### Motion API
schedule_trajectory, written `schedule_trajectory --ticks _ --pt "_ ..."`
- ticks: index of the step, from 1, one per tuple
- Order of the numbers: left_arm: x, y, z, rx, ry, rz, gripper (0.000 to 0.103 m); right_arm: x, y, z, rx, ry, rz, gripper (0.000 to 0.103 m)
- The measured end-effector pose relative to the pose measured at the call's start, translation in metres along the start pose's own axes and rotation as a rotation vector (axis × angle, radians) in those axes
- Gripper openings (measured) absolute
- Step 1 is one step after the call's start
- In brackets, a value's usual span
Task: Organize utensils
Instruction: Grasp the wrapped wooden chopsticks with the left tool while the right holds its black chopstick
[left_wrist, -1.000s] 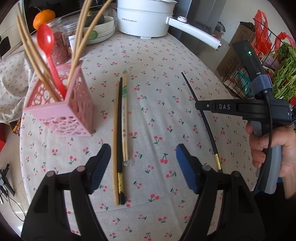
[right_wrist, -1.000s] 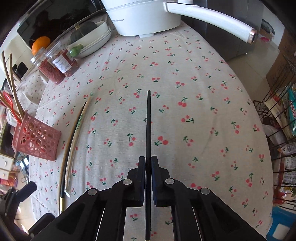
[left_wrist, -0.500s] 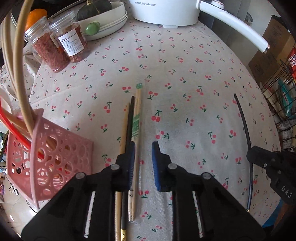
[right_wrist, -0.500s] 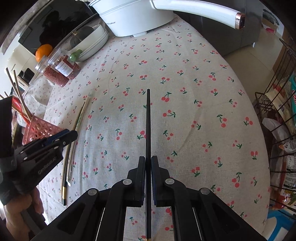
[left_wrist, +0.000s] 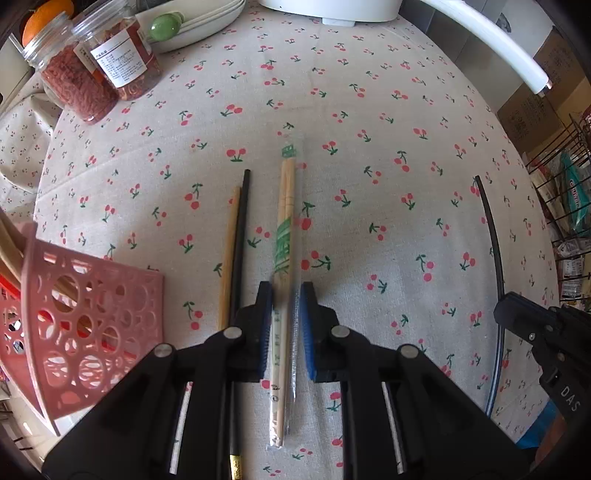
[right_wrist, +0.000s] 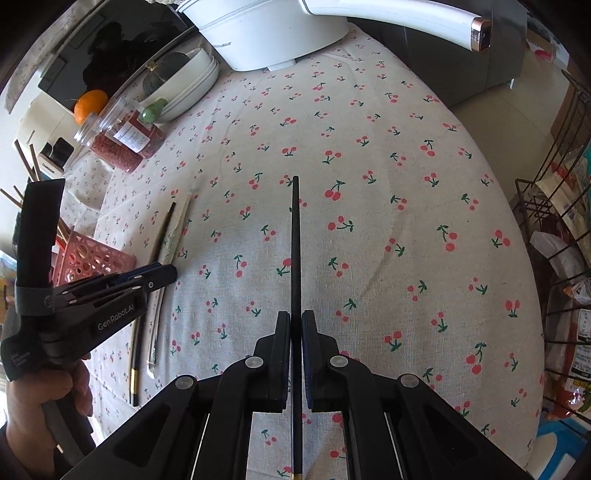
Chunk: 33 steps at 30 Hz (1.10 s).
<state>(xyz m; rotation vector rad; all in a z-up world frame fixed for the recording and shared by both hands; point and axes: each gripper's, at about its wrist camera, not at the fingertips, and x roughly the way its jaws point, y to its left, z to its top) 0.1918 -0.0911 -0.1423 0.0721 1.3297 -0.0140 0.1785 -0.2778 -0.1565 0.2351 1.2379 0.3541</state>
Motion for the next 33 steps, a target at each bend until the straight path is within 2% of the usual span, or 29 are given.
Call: schedule_trajectory --ticks 8,15,17,19,21,23,27,29,31,32,33 --pt "-0.001 -0.021 0.012 0.067 -0.016 0.059 0.011 0.000 0.009 0.001 -0.009 -0.011 -0.004 0.006" --pt "-0.072 -0.018 -0.023 0.111 -0.200 -0.046 0.011 -0.019 0.016 -0.005 -0.021 -0.068 0.009 0.006" --pt "-0.090 -0.015 -0.035 0.116 -0.245 -0.079 0.011 -0.019 0.012 -0.005 -0.011 -0.057 -0.002 0.007" --pt "-0.103 -0.012 -0.046 0.118 -0.287 -0.110 0.011 -0.015 0.009 -0.005 -0.007 -0.041 -0.020 0.013" --pt "-0.111 -0.003 -0.060 0.102 -0.321 -0.149 0.011 -0.009 0.009 -0.005 -0.027 -0.032 -0.051 0.035" --pt "-0.116 0.004 -0.073 0.082 -0.351 -0.180 0.011 -0.003 0.012 -0.005 -0.059 -0.026 -0.082 0.040" --pt "-0.115 0.016 -0.091 0.069 -0.410 -0.213 0.011 0.016 0.024 -0.006 -0.121 0.010 -0.144 0.041" --pt "-0.116 0.020 -0.096 0.073 -0.430 -0.200 0.011 0.019 0.032 -0.005 -0.159 -0.008 -0.190 0.039" --pt "-0.118 0.024 -0.096 0.075 -0.446 -0.217 0.011 0.021 0.036 -0.005 -0.169 -0.010 -0.218 0.030" --pt "-0.122 0.025 -0.099 0.080 -0.463 -0.224 0.011 0.022 0.037 -0.004 -0.175 -0.012 -0.237 0.019" --pt "-0.125 0.025 -0.100 0.091 -0.479 -0.223 0.011 0.023 0.038 -0.004 -0.182 -0.012 -0.246 0.012"
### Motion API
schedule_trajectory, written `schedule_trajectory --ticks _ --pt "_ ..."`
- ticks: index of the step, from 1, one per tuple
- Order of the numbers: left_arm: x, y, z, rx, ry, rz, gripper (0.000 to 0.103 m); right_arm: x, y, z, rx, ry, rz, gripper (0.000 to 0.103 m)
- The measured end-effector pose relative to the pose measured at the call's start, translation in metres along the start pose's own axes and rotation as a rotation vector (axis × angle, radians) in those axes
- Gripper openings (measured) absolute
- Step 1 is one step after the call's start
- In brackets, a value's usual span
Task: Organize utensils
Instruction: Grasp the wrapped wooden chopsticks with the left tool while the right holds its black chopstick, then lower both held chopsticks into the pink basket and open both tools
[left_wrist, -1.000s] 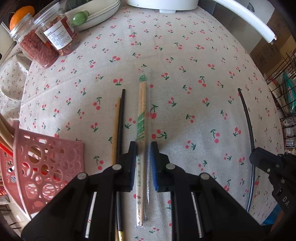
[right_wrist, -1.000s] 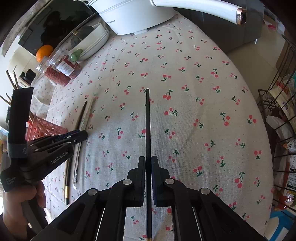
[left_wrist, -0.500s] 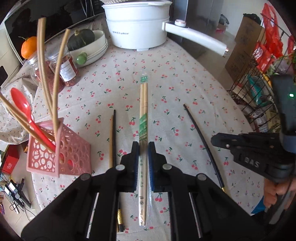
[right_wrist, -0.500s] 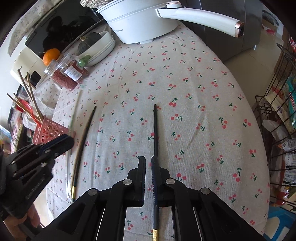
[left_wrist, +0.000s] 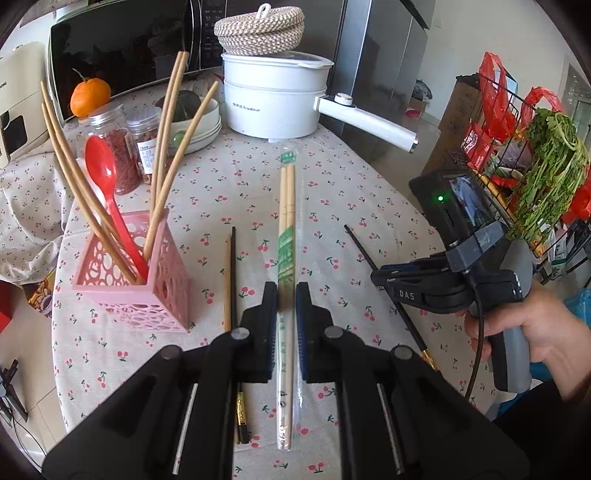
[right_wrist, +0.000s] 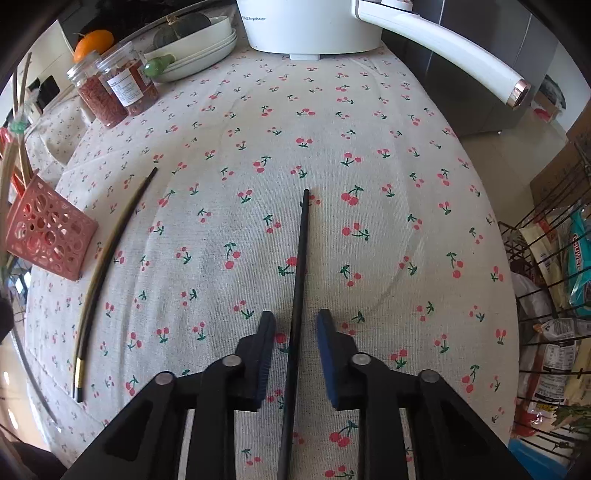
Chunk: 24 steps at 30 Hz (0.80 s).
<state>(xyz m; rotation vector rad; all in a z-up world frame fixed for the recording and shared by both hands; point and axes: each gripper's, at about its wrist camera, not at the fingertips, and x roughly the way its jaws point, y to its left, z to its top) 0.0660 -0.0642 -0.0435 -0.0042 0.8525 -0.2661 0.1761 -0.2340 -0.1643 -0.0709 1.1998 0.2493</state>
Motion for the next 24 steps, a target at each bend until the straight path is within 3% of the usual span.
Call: schedule_trajectory --ticks 1,5,10,14,20,24 --pt "-0.004 0.000 -0.001 0.011 -0.015 -0.001 0.011 0.001 -0.001 0.001 0.005 0.002 0.010 0.007" --pt "-0.025 0.005 -0.001 0.031 -0.105 -0.013 0.011 -0.001 -0.006 0.007 0.067 -0.033 0.053 0.006" --pt "-0.065 0.025 0.004 0.012 -0.324 -0.014 0.011 -0.041 0.004 0.004 0.044 -0.205 0.103 0.006" --pt "-0.083 0.045 0.010 0.002 -0.485 0.049 0.011 -0.081 0.016 -0.009 0.005 -0.350 0.151 0.006" --pt "-0.071 0.067 0.024 -0.040 -0.589 0.128 0.011 -0.117 0.031 -0.017 -0.010 -0.463 0.217 0.006" --pt "-0.056 0.071 0.030 -0.044 -0.614 0.192 0.011 -0.138 0.041 -0.017 -0.027 -0.565 0.243 0.006"
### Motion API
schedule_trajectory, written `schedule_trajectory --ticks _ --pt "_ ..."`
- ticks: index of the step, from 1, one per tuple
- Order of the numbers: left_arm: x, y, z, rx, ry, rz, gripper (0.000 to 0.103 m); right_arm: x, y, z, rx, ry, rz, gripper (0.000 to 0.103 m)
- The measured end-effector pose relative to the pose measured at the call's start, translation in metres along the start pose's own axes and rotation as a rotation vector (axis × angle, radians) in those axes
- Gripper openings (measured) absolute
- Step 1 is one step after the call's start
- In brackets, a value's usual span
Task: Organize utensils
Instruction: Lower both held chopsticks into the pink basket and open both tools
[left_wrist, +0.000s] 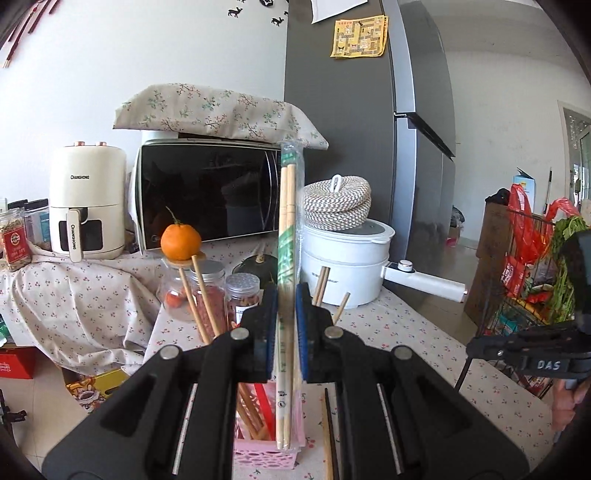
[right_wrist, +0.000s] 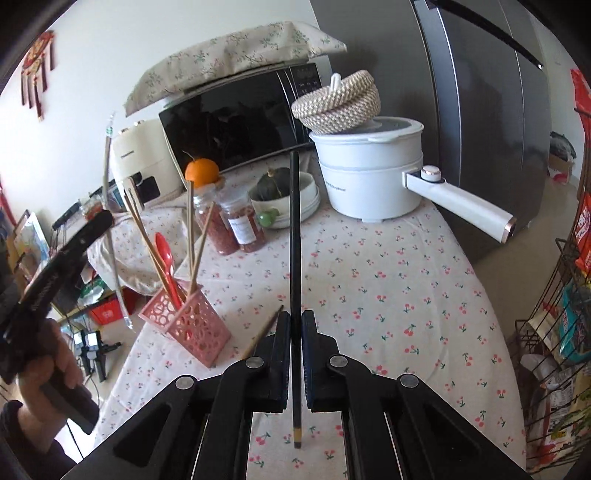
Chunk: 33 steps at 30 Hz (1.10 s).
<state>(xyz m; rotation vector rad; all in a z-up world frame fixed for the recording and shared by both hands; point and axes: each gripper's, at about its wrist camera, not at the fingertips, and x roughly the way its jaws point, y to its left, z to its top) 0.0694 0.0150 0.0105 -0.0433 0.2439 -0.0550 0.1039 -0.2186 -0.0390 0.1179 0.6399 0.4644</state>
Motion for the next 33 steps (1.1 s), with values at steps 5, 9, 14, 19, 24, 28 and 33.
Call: schedule_trajectory --ticks 5,9,14,19,24,28,33 --pt "0.017 0.016 -0.004 -0.073 -0.002 0.058 0.011 -0.014 0.016 0.018 -0.019 -0.080 0.035 0.006" --pt "0.027 0.024 -0.010 -0.094 0.007 0.096 0.011 -0.018 0.028 0.028 -0.022 -0.093 0.068 0.006" --pt "0.035 0.028 -0.022 -0.074 0.054 0.109 0.011 -0.020 0.044 0.030 -0.052 -0.055 0.101 0.006" --pt "0.035 0.027 -0.027 -0.071 0.125 0.075 0.012 -0.026 0.058 0.028 -0.071 -0.042 0.125 0.006" --pt "0.024 0.024 -0.028 -0.047 0.194 0.014 0.021 -0.034 0.067 0.034 -0.053 -0.073 0.158 0.006" --pt "0.011 0.032 -0.031 -0.073 0.267 -0.016 0.034 -0.035 0.078 0.042 -0.039 -0.104 0.182 0.006" --pt "-0.006 0.045 -0.036 -0.084 0.374 -0.025 0.045 -0.029 0.093 0.050 -0.023 -0.136 0.202 0.006"
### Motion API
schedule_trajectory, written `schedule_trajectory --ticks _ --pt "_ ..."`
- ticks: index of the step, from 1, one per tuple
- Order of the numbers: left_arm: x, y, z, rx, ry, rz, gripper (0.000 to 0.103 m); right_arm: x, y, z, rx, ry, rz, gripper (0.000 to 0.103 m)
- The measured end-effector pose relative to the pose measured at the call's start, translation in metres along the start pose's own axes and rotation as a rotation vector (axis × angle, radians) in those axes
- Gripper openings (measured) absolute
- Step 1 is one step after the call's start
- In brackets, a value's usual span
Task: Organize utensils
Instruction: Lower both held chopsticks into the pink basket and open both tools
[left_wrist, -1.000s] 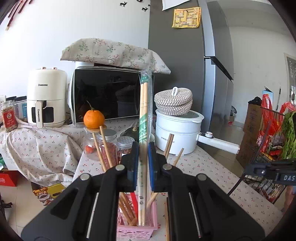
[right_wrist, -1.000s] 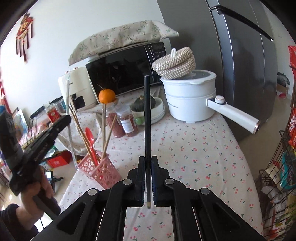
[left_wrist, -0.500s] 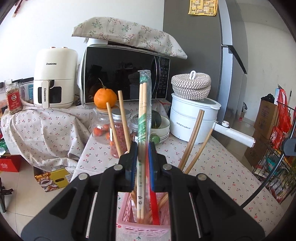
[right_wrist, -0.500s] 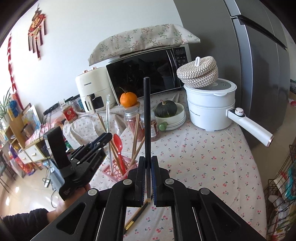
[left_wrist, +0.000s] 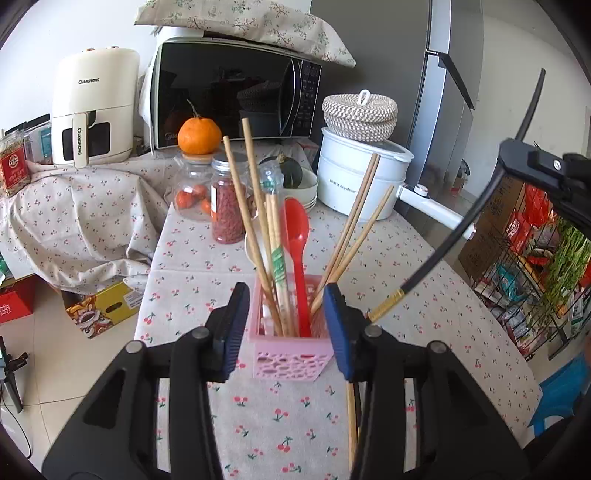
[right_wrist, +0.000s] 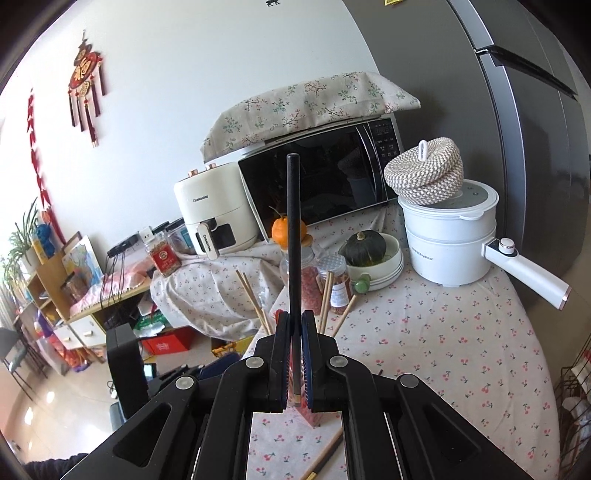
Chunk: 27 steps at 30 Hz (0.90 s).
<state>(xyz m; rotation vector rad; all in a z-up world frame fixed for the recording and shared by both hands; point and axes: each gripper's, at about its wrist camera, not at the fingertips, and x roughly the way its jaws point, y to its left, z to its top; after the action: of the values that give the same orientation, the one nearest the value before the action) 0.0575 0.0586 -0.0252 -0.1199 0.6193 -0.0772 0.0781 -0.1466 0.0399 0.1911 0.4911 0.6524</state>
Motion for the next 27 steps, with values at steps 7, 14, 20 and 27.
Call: schedule_trajectory --ticks 7,14,20,27 --pt "0.000 0.020 -0.022 -0.015 0.180 0.115 0.058 0.025 0.010 0.003 0.040 -0.018 0.009 0.006" --pt "-0.001 0.031 -0.034 -0.028 0.246 0.113 0.059 0.058 0.013 -0.003 0.081 0.004 -0.004 0.006" --pt "-0.004 0.028 -0.036 -0.023 0.253 0.097 0.068 0.074 0.004 -0.010 0.119 0.038 0.019 0.020" --pt "0.004 0.021 -0.040 -0.045 0.314 0.063 0.080 0.043 0.002 -0.005 0.094 0.018 0.024 0.059"
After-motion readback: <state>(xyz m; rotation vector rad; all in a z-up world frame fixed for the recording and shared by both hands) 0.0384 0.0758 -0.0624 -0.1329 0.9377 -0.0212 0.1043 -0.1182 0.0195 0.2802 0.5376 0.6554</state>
